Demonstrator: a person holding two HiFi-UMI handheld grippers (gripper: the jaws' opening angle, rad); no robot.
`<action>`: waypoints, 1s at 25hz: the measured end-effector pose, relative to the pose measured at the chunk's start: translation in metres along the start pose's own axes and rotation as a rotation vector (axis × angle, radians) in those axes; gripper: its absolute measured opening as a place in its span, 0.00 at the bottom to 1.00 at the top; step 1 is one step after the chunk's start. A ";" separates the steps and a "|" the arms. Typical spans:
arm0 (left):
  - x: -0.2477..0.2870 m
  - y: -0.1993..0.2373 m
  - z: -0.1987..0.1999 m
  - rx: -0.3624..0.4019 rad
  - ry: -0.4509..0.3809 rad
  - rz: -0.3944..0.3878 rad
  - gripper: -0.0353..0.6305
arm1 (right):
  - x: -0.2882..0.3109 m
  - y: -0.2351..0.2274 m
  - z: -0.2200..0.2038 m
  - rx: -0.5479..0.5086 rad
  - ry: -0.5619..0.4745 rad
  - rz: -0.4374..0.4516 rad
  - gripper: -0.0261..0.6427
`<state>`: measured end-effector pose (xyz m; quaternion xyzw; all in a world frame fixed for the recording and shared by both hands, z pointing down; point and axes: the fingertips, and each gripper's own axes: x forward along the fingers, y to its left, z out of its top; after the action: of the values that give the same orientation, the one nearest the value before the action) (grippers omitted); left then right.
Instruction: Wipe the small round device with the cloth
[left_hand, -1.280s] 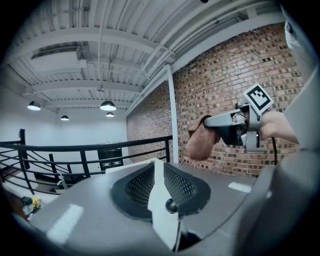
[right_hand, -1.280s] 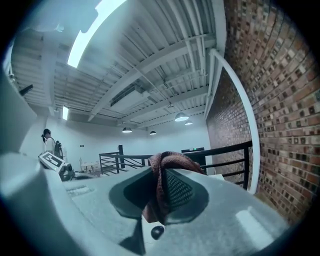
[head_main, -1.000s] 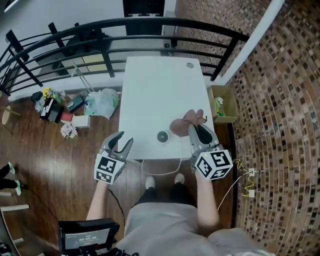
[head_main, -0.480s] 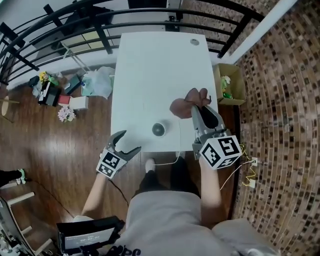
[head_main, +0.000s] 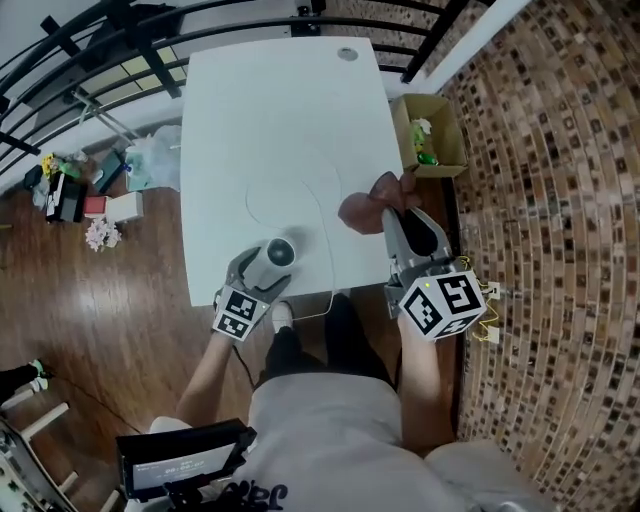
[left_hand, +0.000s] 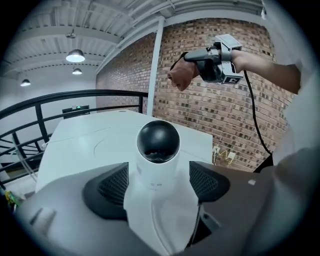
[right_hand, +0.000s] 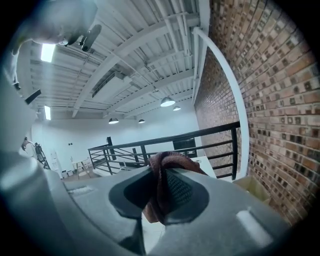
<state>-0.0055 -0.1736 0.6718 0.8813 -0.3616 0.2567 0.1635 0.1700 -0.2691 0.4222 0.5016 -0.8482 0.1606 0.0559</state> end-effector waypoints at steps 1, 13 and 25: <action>0.005 -0.002 0.001 0.005 0.000 -0.004 0.67 | -0.003 -0.003 0.000 -0.001 0.000 -0.009 0.10; 0.040 -0.002 0.006 0.012 -0.008 0.030 0.68 | -0.016 -0.006 0.001 -0.017 -0.004 -0.016 0.11; 0.053 -0.005 0.010 -0.030 0.062 0.014 0.64 | -0.011 0.014 0.013 -0.058 0.015 0.104 0.10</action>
<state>0.0336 -0.2049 0.6932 0.8679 -0.3662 0.2796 0.1858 0.1646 -0.2579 0.4042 0.4536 -0.8771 0.1422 0.0685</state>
